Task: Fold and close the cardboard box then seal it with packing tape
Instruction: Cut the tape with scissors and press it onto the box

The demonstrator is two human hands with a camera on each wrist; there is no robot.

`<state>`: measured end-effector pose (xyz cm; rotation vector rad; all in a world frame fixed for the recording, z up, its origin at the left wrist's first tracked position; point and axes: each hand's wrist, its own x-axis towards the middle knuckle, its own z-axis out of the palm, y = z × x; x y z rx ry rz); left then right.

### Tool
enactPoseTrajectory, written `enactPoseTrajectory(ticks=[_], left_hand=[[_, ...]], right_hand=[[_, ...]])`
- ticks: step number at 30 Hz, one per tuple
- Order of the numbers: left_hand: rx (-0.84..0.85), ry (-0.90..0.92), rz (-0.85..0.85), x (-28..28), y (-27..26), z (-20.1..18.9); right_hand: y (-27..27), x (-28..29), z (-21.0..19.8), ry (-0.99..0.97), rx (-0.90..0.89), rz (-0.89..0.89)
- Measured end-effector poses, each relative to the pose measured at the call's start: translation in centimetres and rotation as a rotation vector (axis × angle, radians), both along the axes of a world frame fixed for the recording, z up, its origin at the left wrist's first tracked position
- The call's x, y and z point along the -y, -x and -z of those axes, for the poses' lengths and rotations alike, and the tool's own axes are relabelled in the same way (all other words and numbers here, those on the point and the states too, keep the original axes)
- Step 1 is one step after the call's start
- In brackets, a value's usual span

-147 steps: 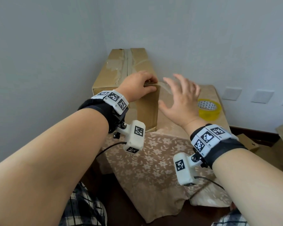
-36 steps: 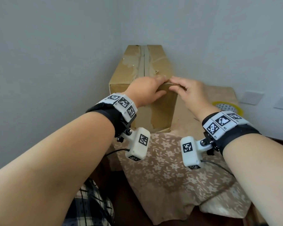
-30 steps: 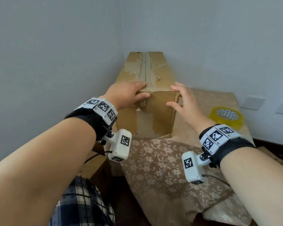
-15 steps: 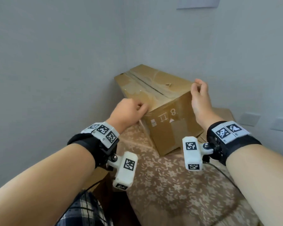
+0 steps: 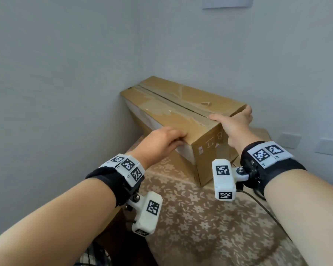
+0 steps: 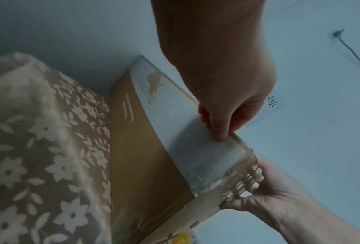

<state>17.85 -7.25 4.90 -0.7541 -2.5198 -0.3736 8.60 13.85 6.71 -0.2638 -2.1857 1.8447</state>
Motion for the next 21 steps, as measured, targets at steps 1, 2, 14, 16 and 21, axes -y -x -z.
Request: enactPoseTrajectory(ticks=[1, 2, 14, 16, 21], left_hand=[[-0.073, 0.036, 0.027, -0.2, 0.5, 0.1], [-0.132, 0.056, 0.037, -0.4, 1.1, 0.0], [0.078, -0.098, -0.123, -8.4, 11.4, -2.1], [0.244, -0.103, -0.133, -9.5, 13.6, -1.9], [0.363, -0.07, -0.273, -3.8, 16.4, -1.9]], right_hand=[[0.4, -0.4, -0.4, -0.008, -0.001, -0.003], [0.9, -0.8, -0.9, -0.026, -0.001, -0.008], [5.9, -3.6, -3.0, -0.06, 0.008, -0.184], [6.1, -3.3, -1.2, -0.15, 0.077, -0.201], [7.7, -0.4, 0.8, -0.868, -0.031, 0.064]])
